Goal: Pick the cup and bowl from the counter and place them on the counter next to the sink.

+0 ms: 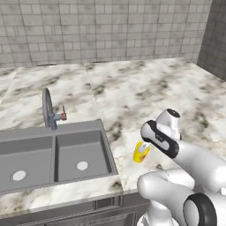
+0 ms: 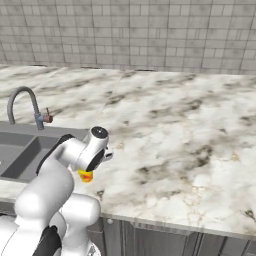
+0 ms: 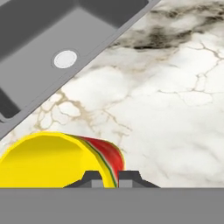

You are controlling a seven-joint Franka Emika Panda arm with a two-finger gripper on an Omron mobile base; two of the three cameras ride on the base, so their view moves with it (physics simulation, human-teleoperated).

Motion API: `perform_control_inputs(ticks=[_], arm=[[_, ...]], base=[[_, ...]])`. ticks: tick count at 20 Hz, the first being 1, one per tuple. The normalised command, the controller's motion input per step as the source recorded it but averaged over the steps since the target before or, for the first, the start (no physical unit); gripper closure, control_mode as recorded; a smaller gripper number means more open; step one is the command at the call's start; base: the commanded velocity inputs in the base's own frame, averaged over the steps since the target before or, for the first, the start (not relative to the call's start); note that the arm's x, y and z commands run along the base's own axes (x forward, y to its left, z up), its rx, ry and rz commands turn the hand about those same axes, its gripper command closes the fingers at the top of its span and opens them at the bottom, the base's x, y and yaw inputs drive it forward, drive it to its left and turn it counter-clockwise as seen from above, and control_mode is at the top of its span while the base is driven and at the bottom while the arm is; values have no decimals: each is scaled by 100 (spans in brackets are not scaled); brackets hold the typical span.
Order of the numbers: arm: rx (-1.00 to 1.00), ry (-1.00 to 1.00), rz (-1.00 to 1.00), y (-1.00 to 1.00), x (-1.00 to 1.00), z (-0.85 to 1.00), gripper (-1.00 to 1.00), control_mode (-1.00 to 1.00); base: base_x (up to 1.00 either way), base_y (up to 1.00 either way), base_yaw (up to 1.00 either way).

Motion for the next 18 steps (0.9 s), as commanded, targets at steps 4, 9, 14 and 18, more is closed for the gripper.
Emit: perform_control_inputs(ticks=[4, 9, 14, 18], arm=[[0, 0, 0, 0, 0, -36, 100, -100], [0, 0, 0, 0, 0, -36, 100, -100], [0, 0, 0, 0, 0, -17, 100, -100], [0, 0, 0, 0, 0, 0, -100, -100]], base=[[0, 0, 0], [0, 0, 0], [0, 0, 0], [0, 0, 0]])
